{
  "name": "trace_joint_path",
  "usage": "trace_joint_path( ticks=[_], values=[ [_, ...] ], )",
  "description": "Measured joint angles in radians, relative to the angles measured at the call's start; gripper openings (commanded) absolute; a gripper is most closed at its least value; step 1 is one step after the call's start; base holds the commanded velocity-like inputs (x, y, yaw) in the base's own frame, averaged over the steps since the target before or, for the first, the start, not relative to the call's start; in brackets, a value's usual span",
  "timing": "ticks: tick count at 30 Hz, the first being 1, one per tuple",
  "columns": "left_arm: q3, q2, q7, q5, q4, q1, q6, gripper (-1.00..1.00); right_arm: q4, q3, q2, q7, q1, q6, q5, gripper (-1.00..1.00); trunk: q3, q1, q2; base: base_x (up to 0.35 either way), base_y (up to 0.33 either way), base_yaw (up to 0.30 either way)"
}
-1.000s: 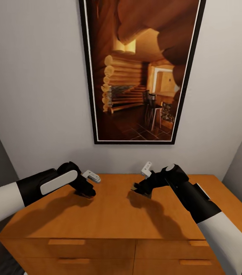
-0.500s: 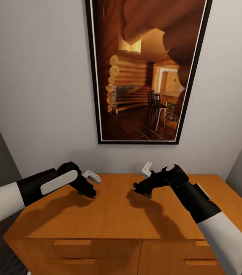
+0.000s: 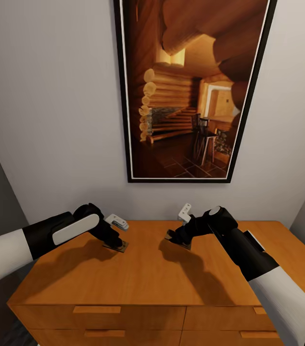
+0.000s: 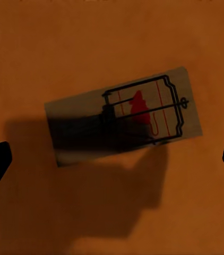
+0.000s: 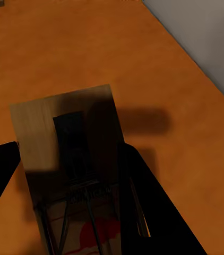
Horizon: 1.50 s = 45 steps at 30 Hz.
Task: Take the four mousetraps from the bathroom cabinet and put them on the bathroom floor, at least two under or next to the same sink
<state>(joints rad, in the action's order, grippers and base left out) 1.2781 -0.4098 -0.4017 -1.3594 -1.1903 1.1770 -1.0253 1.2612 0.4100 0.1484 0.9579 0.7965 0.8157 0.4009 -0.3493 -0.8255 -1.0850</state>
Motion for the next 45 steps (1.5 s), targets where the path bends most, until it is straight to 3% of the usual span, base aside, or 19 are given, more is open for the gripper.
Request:
trace_joint_path(
  ticks=[10, 11, 13, 19, 24, 31, 45],
  values=[
    [0.001, 0.014, -0.001, 0.001, 0.000, 0.001, 0.001, 1.00, 0.000, 0.000, 0.000, 0.000, -0.001, 0.000, 0.000, -1.00, 0.003, 0.000, 0.000, 0.001, 0.002, -0.059],
    [0.002, 0.029, -0.001, 0.000, 0.001, 0.001, 0.002, 1.00, 0.000, 0.000, 0.000, 0.000, -0.001, 0.000, 0.000, -1.00, 0.003, 0.000, 0.000, 0.000, 0.000, -0.009],
    [0.019, 0.055, -0.001, 0.001, 0.002, 0.001, 0.002, 1.00, 0.000, 0.000, 0.000, 0.000, -0.001, 0.000, 0.000, -1.00, 0.003, 0.000, 0.000, 0.000, 0.000, -0.016],
    [0.089, 0.086, -0.001, 0.003, 0.002, 0.003, 0.002, 1.00, 0.000, 0.000, 0.000, 0.000, -0.001, 0.000, -0.001, -1.00, 0.007, 0.000, 0.000, 0.000, 0.000, -0.123],
    [0.117, 0.095, -0.001, 0.004, 0.001, 0.003, 0.001, 1.00, -0.001, 0.000, -0.001, 0.000, -0.001, -0.001, -0.002, -1.00, 0.011, 0.000, 0.000, 0.000, 0.000, -0.098],
    [0.126, 0.095, -0.001, 0.005, 0.004, 0.000, 0.003, 1.00, -0.012, 0.000, -0.018, 0.000, -0.002, -0.001, 0.000, -1.00, 0.012, 0.000, 0.000, 0.000, 0.000, -0.013],
    [0.173, 0.102, -0.001, 0.005, 0.001, 0.002, 0.003, 1.00, -0.016, 0.000, -0.021, 0.000, -0.002, -0.001, 0.001, -1.00, 0.012, 0.000, 0.000, 0.000, 0.000, 0.000]
  ],
)
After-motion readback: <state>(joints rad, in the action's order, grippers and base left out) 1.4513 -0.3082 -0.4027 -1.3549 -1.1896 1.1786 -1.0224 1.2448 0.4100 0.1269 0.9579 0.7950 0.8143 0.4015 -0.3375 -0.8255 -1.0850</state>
